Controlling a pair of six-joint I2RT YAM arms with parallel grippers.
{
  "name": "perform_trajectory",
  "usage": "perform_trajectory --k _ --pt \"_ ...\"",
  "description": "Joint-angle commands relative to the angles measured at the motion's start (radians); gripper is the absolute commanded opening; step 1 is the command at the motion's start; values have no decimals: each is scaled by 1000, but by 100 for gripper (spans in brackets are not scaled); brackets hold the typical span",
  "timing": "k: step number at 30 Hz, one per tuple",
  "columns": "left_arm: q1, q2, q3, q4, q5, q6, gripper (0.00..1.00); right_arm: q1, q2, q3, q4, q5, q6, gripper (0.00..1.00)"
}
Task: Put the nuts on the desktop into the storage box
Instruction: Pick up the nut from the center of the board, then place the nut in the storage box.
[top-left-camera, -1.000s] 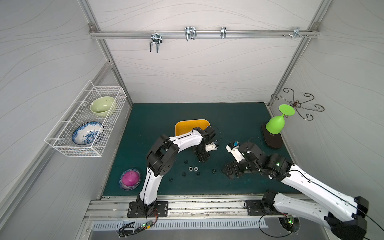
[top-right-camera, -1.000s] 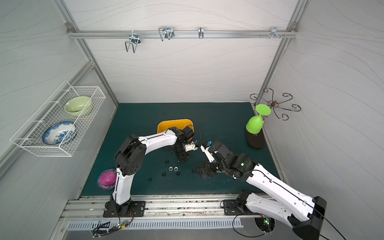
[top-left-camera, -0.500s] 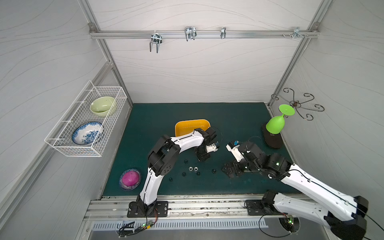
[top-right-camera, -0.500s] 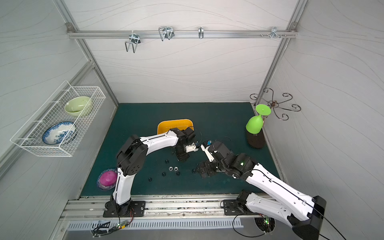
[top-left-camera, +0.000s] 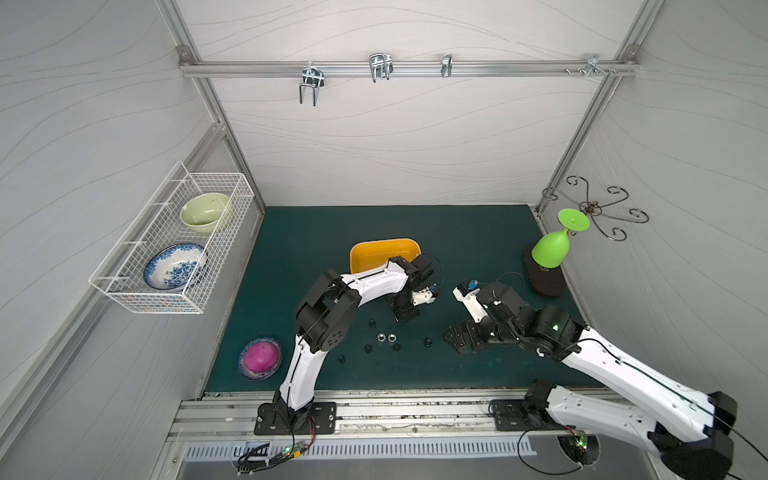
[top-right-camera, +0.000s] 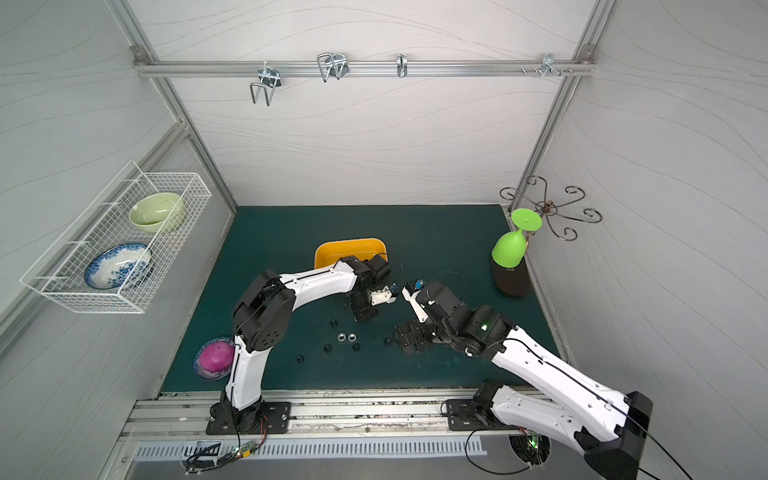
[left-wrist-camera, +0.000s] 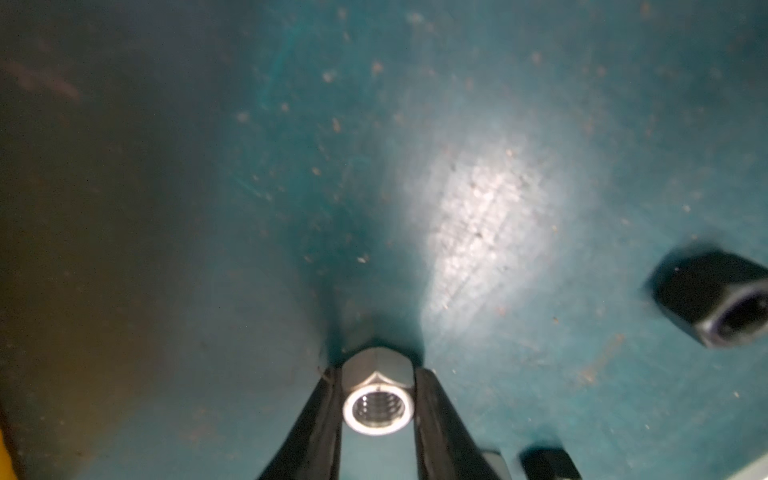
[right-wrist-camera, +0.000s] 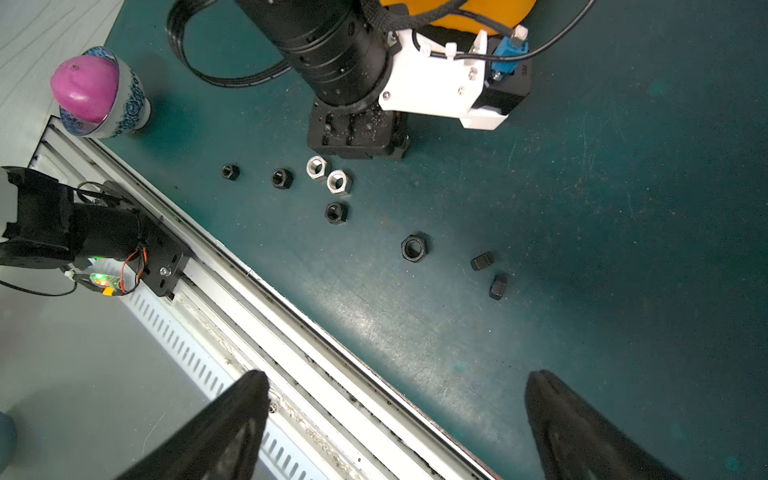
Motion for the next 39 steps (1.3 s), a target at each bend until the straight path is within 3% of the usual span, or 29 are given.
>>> perform_trajectory --k 1,11,19,31,39 --pt "-6 -65 64 -61 23 18 32 7 -1 35 -16 12 -11 99" --pt "42 -130 167 -171 55 35 32 8 -30 61 32 -36 -69 99" --pt "141 -147 286 -242 80 45 32 8 -21 105 67 -20 -125 99" --pt "244 -148 411 -274 100 39 31 13 90 159 211 -40 -175 99" --pt "303 -94 453 -267 101 28 30 41 184 187 329 87 -190 99"
